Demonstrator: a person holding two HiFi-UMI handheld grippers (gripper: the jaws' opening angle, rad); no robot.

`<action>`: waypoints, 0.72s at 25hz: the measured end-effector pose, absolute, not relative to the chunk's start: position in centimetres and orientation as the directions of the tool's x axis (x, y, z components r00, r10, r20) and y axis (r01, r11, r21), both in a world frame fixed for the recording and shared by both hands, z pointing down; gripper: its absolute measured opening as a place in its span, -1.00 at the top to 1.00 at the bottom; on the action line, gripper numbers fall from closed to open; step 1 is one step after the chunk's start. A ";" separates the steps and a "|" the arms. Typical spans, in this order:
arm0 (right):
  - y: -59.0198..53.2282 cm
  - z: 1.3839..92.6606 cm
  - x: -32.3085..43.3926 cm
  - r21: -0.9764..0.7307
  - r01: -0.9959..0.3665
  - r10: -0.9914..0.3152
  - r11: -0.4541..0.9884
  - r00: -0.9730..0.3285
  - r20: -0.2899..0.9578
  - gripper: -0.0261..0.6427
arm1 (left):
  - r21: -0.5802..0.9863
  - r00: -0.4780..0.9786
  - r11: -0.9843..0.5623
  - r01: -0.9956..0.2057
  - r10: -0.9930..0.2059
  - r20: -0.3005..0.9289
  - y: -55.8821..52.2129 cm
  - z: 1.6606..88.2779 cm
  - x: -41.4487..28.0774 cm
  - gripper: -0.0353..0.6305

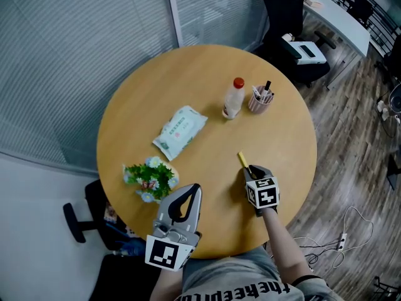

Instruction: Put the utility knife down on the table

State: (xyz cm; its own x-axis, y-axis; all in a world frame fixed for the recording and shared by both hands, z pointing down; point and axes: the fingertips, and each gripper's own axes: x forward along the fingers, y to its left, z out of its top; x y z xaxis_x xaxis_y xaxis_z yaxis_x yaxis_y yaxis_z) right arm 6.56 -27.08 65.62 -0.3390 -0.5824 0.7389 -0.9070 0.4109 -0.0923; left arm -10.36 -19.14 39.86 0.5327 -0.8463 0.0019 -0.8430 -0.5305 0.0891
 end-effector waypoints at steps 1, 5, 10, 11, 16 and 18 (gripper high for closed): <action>-27.0 65.8 6.5 -0.091 -0.906 -0.576 0.414 -0.338 0.744 0.72 | 0.089 0.531 -0.529 -0.844 -0.847 0.003 -19.1 39.9 -10.4 0.86; -26.8 66.5 6.3 -0.083 -0.902 -0.558 0.424 -0.332 0.761 0.72 | 0.085 0.533 -0.530 -0.844 -0.846 0.011 -19.0 40.1 -10.4 0.86; -26.9 66.6 6.3 -0.088 -0.900 -0.556 0.427 -0.338 0.760 0.72 | 0.083 0.531 -0.528 -0.845 -0.848 0.008 -19.0 40.2 -10.3 0.85; -26.9 66.6 6.3 -0.094 -0.899 -0.555 0.428 -0.343 0.757 0.70 | 0.083 0.530 -0.528 -0.845 -0.848 0.007 -18.9 40.2 -10.2 0.85; -26.7 65.1 6.2 -0.118 -0.893 -0.584 0.434 -0.379 0.718 0.63 | 0.081 0.530 -0.528 -0.845 -0.848 0.006 -18.7 40.0 -9.8 0.86; -26.5 64.1 6.1 -0.131 -0.888 -0.607 0.440 -0.402 0.686 0.70 | 0.081 0.529 -0.527 -0.846 -0.849 0.002 -18.7 39.9 -9.7 0.86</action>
